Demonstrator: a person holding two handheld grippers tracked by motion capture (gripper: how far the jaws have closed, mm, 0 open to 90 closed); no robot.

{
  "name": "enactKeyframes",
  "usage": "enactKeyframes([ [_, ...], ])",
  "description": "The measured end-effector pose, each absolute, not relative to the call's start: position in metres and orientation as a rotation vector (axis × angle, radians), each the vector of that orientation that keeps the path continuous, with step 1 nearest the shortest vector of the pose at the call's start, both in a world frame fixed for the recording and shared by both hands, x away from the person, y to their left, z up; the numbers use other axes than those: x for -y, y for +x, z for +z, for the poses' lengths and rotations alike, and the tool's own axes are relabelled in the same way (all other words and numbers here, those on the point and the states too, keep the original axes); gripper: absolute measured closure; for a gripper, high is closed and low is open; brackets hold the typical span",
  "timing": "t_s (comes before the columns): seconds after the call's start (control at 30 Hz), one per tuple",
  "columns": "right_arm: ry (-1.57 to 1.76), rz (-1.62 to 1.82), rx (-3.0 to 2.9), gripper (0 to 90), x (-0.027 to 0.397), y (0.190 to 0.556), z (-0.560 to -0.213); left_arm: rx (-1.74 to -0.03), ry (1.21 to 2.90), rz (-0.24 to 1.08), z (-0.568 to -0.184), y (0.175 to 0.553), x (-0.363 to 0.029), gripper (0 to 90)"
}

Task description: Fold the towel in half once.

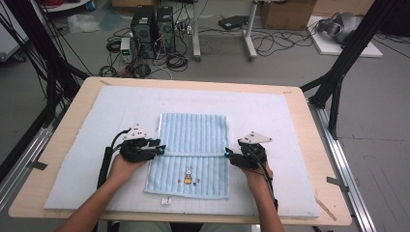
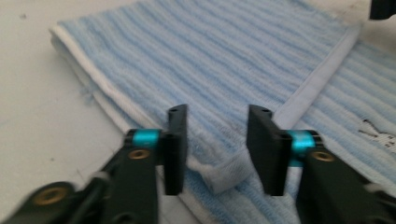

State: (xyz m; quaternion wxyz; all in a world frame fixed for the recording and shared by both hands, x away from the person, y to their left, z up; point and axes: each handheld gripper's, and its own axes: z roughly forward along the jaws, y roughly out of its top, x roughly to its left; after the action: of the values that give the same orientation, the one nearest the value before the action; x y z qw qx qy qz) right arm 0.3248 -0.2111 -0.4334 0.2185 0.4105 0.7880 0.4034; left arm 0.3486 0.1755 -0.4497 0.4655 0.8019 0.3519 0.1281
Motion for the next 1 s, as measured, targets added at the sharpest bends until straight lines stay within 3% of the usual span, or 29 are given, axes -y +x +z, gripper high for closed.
enactKeyframes([
  [0.13, 1.146, 1.13, -2.176, 39.5, 0.212, 0.325, -0.433, -0.837, 2.02, 0.347, -0.45, 0.347, -0.17, 50.9],
  [0.23, 1.142, 1.131, -2.178, 39.6, 0.212, 0.325, -0.433, -0.789, 2.069, 0.372, -0.45, 0.345, -0.166, 65.1],
  [0.27, 1.144, 1.132, -2.177, 39.6, 0.212, 0.324, -0.433, -0.759, 2.08, 0.376, -0.45, 0.343, -0.165, 76.8],
  [0.33, 1.143, 1.135, -2.176, 40.1, 0.212, 0.324, -0.432, -0.749, 2.08, 0.385, -0.449, 0.343, -0.164, 80.6],
  [0.63, 1.011, 1.148, -2.312, 55.4, 0.197, 0.323, -0.433, -0.793, 1.95, 0.313, -0.442, 0.345, -0.179, 81.3],
  [0.7, 1.032, 1.09, -2.346, 62.7, 0.192, 0.327, -0.44, -0.799, 1.936, 0.302, -0.442, 0.345, -0.18, 81.4],
  [0.8, 1.026, 1.063, -2.373, 81.7, 0.191, 0.331, -0.445, -0.793, 1.93, 0.304, -0.441, 0.343, -0.18, 81.6],
  [1.0, 0.99, 1.108, -2.331, 83.7, 0.193, 0.323, -0.434, -0.789, 1.886, 0.301, -0.434, 0.339, -0.185, 81.7],
])
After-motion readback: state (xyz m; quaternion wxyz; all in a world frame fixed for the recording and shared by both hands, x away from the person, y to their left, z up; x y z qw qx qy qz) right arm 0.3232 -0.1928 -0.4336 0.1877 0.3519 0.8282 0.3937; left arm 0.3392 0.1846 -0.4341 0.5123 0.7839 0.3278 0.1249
